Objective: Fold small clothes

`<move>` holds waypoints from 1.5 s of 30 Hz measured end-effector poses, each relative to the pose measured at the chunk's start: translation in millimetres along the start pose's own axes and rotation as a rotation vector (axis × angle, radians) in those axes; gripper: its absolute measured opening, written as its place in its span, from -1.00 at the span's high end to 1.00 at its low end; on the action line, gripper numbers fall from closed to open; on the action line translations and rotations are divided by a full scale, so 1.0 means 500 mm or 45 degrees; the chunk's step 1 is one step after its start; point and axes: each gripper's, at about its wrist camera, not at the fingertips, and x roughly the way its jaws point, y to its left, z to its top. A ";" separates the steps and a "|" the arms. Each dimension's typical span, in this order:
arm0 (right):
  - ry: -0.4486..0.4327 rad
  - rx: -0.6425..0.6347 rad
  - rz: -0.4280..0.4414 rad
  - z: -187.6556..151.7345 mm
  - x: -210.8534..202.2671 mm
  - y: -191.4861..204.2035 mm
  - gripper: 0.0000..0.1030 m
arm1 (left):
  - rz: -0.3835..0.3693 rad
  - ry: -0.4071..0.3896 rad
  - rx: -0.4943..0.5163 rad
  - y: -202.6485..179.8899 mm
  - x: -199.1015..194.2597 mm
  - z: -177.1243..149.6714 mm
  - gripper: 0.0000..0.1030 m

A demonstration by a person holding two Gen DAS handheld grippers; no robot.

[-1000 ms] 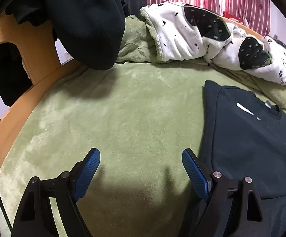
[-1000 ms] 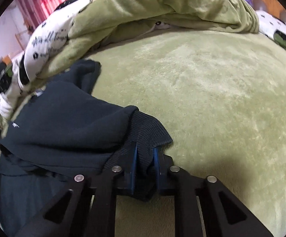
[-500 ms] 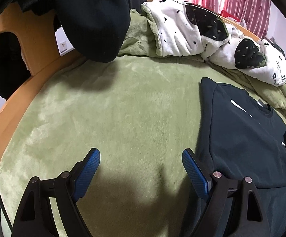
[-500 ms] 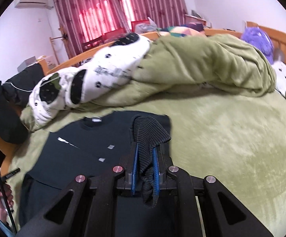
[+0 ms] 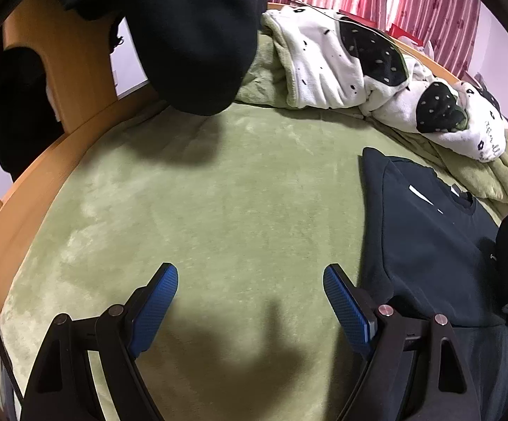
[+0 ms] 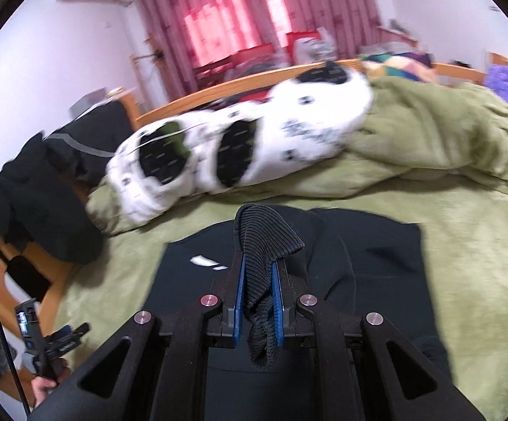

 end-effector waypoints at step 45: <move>0.059 0.052 -0.210 -0.226 0.056 -0.382 0.18 | -0.260 0.089 0.277 -0.390 0.154 -0.066 -0.34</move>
